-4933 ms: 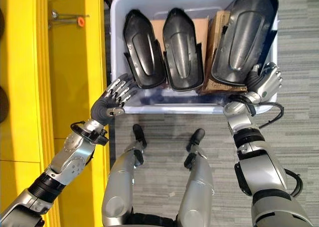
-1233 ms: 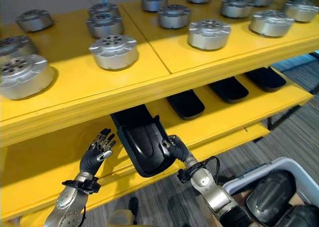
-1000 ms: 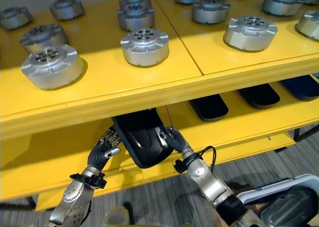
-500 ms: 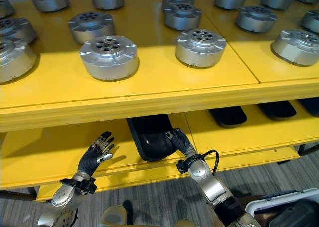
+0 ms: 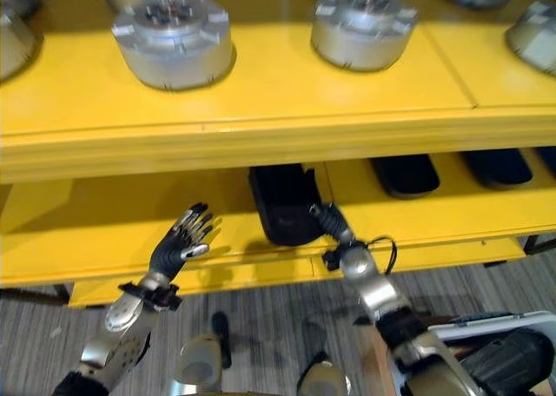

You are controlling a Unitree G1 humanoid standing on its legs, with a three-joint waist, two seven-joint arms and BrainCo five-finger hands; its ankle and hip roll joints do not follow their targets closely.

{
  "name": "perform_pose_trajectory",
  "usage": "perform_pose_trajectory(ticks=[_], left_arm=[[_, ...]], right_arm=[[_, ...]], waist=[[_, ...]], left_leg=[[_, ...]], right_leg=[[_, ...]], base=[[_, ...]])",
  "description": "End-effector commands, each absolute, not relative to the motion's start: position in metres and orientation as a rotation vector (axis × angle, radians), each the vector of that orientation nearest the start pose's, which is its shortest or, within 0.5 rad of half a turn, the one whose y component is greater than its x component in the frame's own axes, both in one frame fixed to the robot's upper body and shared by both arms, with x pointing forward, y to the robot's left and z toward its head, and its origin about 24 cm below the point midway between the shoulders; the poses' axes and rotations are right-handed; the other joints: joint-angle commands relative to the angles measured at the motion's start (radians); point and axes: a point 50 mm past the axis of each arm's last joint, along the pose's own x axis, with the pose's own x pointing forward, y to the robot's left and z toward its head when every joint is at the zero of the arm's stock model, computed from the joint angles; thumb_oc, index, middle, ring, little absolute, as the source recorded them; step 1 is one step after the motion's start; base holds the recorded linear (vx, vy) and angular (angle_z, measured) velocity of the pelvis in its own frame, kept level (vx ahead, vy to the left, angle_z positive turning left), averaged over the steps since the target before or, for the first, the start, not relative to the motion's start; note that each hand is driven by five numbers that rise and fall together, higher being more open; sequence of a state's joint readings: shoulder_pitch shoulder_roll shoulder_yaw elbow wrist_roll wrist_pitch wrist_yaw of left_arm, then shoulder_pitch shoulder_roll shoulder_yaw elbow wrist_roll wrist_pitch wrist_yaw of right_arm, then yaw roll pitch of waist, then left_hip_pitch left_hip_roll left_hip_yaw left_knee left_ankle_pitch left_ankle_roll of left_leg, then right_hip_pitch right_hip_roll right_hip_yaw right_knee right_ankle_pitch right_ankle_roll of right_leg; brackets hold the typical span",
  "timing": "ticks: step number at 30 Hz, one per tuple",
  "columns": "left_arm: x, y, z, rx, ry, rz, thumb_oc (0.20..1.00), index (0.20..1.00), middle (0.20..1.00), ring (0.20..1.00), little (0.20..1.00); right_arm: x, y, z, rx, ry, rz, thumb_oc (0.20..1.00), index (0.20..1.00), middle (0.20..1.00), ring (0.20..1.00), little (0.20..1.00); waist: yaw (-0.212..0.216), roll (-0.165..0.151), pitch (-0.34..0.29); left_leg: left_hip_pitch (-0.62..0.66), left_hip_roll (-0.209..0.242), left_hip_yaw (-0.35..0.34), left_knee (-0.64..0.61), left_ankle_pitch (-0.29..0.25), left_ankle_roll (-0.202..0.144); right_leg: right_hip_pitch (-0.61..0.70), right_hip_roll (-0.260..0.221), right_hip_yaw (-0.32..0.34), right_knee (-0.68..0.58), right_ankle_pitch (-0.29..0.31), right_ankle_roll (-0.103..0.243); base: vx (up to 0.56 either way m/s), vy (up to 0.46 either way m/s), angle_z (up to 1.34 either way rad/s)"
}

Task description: Move parts from the plastic box to the shelf.

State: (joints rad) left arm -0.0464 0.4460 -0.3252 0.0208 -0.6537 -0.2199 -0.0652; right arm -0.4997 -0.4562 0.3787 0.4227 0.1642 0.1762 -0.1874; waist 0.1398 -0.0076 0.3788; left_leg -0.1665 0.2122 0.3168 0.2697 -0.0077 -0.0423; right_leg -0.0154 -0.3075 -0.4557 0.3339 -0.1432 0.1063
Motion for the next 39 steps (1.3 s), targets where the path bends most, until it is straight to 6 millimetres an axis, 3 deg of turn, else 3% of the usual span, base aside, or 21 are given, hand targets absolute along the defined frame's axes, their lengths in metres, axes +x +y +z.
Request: perform_pose_trajectory(ticks=[1, 6, 14, 16, 27, 35, 39], left_arm=[[0.250, 0.150, 0.074, -0.245, -0.153, -0.376, 1.000, 1.000, 1.000, 1.000, 1.000], [0.261, 0.140, 0.088, -0.230, -0.205, -0.435, 1.000, 1.000, 1.000, 1.000, 1.000], [0.277, 0.126, 0.111, -0.256, -0.291, -0.454, 1.000, 1.000, 1.000, 1.000, 1.000], [0.279, 0.119, 0.116, -0.257, -0.314, -0.475, 1.000, 1.000, 1.000, 1.000, 1.000], [0.283, 0.106, 0.117, -0.282, -0.328, -0.473, 1.000, 1.000, 1.000, 1.000, 1.000], [0.289, 0.101, 0.119, -0.293, -0.326, -0.446, 1.000, 1.000, 1.000, 1.000, 1.000], [0.288, 0.099, 0.118, -0.292, -0.331, -0.448, 1.000, 1.000, 1.000, 1.000, 1.000]], right_arm=[[0.357, -0.176, 0.110, -0.384, -0.007, -0.019, 0.200, 0.200, 0.200, 0.200, 0.200], [0.380, -0.191, 0.142, -0.407, -0.042, -0.053, 0.200, 0.200, 0.200, 0.200, 0.200], [0.401, -0.193, 0.172, -0.461, -0.047, -0.066, 0.200, 0.200, 0.200, 0.200, 0.200], [0.408, -0.197, 0.189, -0.472, -0.043, -0.094, 0.200, 0.200, 0.200, 0.200, 0.200], [0.417, -0.208, 0.206, -0.526, -0.013, -0.174, 0.200, 0.200, 0.200, 0.200, 0.200], [0.421, -0.210, 0.250, -0.604, -0.092, -0.261, 0.200, 0.200, 0.200, 0.200, 0.200], [0.421, -0.214, 0.258, -0.650, -0.103, -0.293, 0.200, 0.200, 0.200, 0.200, 0.200]], waist=[[0.043, 0.008, -0.015], [0.056, 0.019, 0.040], [0.068, 0.026, 0.115], [0.072, 0.031, 0.134], [0.063, 0.040, 0.141], [0.057, 0.038, 0.141], [0.054, 0.040, 0.141]], left_leg=[[0.109, 0.112, 0.077, 0.056, -0.038, -0.027], [0.025, 0.126, 0.057, 0.161, -0.084, -0.031], [-0.117, 0.149, 0.036, 0.311, -0.130, -0.027], [-0.157, 0.159, 0.032, 0.351, -0.144, -0.027], [-0.247, 0.186, 0.018, 0.499, -0.212, -0.023], [-0.309, 0.184, -0.011, 0.555, -0.248, -0.036], [-0.313, 0.183, -0.011, 0.548, -0.247, -0.040]], right_leg=[[-0.056, -0.057, -0.034, 0.076, 0.052, 0.033], [-0.127, -0.089, -0.013, 0.182, 0.010, 0.045], [-0.250, -0.137, 0.013, 0.333, -0.032, 0.043], [-0.293, -0.154, 0.023, 0.387, -0.052, 0.041], [-0.390, -0.188, 0.065, 0.531, -0.106, 0.023], [-0.469, -0.166, 0.115, 0.576, -0.113, 0.016], [-0.483, -0.166, 0.123, 0.572, -0.106, 0.019]], base=[[-0.18, -0.020, 0.00], [-0.18, 0.011, 0.06], [-0.18, 0.005, -0.01], [-0.17, 0.040, 0.00], [-0.03, 0.039, -0.01], [0.05, 0.035, -0.04], [0.01, 0.036, -0.04]])
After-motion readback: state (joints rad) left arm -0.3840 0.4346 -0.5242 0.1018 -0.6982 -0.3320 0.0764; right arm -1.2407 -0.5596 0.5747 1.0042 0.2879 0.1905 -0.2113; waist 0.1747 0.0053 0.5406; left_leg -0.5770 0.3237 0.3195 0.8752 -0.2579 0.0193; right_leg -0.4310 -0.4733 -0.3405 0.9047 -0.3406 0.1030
